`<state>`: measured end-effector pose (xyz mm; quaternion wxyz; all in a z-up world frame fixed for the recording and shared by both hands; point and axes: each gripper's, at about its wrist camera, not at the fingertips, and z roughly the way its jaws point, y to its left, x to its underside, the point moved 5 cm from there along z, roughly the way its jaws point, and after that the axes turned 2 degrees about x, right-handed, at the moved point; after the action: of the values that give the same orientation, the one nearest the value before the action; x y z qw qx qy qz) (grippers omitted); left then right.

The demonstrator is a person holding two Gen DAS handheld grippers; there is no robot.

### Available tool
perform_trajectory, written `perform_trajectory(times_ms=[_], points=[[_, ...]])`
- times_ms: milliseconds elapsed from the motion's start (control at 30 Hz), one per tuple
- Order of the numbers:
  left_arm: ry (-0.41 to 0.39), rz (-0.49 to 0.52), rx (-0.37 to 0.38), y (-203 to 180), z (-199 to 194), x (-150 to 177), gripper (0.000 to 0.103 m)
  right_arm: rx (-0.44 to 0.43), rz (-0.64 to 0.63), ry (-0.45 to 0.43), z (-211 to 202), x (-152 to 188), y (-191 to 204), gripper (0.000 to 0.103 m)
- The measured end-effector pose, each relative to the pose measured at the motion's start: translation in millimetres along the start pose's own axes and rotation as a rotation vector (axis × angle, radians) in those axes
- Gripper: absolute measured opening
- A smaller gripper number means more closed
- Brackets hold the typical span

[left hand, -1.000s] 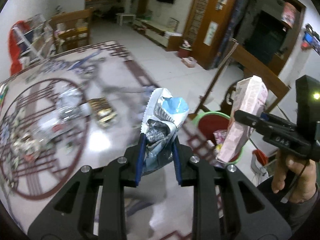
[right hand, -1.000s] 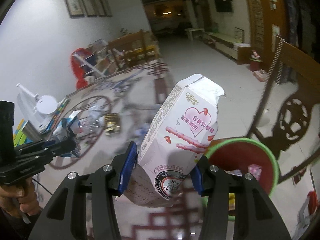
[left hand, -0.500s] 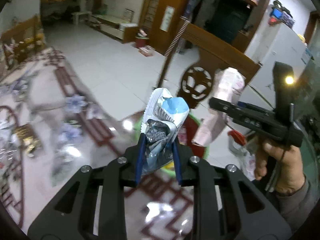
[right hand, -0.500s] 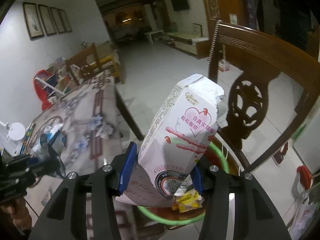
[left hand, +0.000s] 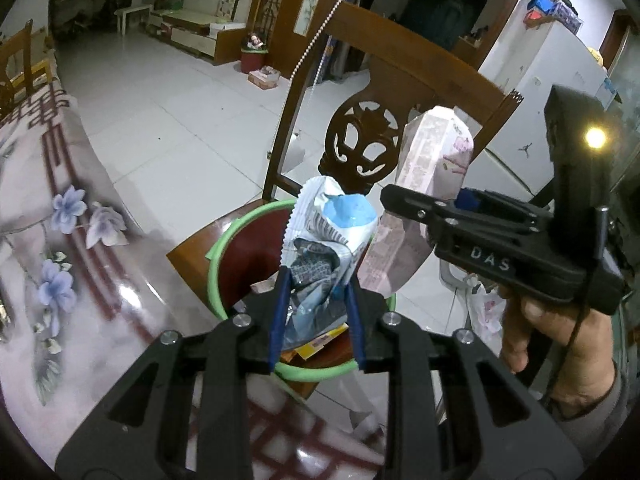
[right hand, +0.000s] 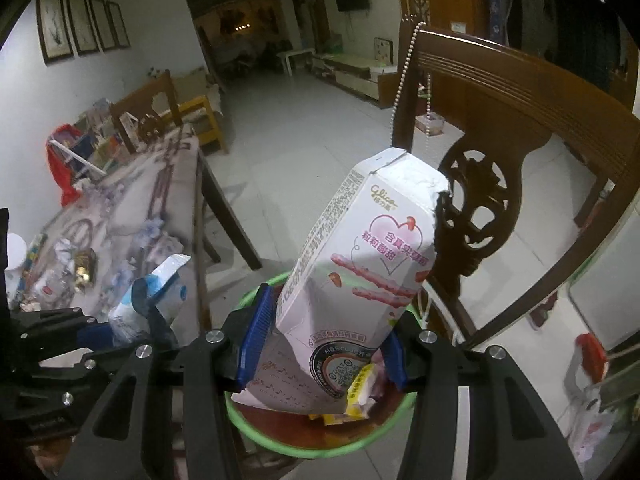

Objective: Collect trash
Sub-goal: 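Carry the pink carton and blue-white wrapper to the bucket and release them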

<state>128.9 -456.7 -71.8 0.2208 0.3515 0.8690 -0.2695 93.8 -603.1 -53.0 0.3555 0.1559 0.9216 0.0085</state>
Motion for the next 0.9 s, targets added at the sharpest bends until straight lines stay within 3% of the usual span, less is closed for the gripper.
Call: perform_trajectory(times_ms=[533,833,900], points=[[0.032,-0.008,-0.025,3.8,19.8,2.3,0.031,0.063,-0.003,0.047,13.4,0.9,-6.3,0.049],[0.035,-0.019,-0.032,7.4,19.2,6.5,0.049,0.072,-0.001,0.046,13.3,0.3,-6.7,0.055],[0.037,-0.025,-0.031,9.1,18.3,7.9,0.069,0.075,-0.006,0.043,12.8,0.2,-5.6,0.062]])
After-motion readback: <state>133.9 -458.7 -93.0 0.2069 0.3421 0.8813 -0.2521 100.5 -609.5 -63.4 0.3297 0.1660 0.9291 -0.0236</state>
